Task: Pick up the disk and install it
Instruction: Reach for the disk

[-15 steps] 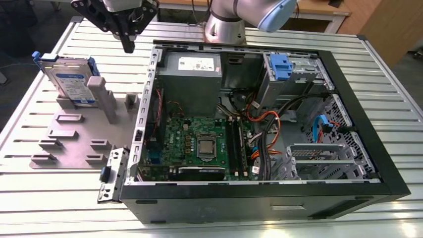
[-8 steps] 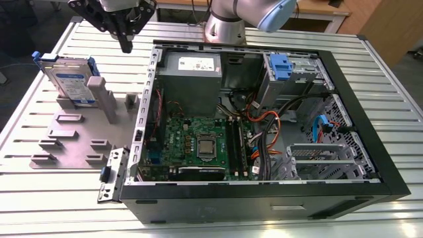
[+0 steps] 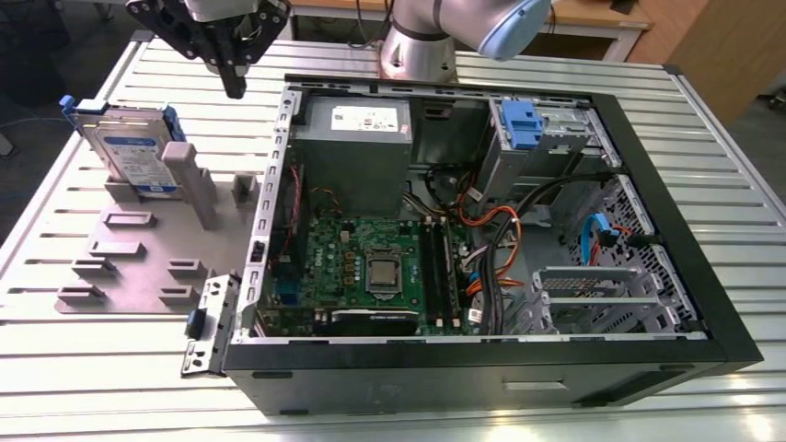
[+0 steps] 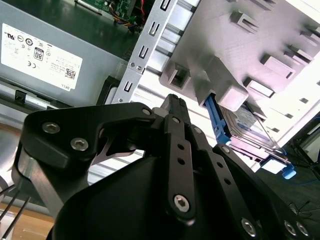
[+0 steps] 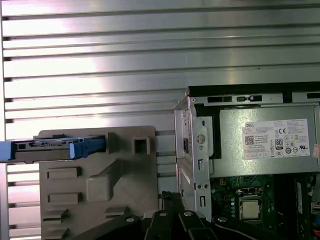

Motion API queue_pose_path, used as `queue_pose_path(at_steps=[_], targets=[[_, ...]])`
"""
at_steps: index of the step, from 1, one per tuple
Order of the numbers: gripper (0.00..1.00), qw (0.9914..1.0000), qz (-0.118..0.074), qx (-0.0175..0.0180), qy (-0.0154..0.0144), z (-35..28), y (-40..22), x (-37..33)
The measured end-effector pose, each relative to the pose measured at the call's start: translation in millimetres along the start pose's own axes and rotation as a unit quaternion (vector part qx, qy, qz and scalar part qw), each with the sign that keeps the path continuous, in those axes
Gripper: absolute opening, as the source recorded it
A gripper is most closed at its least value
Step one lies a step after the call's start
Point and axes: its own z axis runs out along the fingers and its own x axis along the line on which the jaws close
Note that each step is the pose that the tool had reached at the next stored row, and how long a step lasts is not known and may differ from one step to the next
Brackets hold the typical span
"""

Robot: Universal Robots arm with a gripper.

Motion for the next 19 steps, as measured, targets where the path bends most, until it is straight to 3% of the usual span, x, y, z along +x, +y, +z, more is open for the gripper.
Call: queue_pose_path(at_steps=[5,19], targets=[[0.11,1.0,0.0,0.0,0.0,-0.1,-0.2,3.1],[0.11,1.0,0.0,0.0,-0.0003,-0.4,-2.0,25.8]])
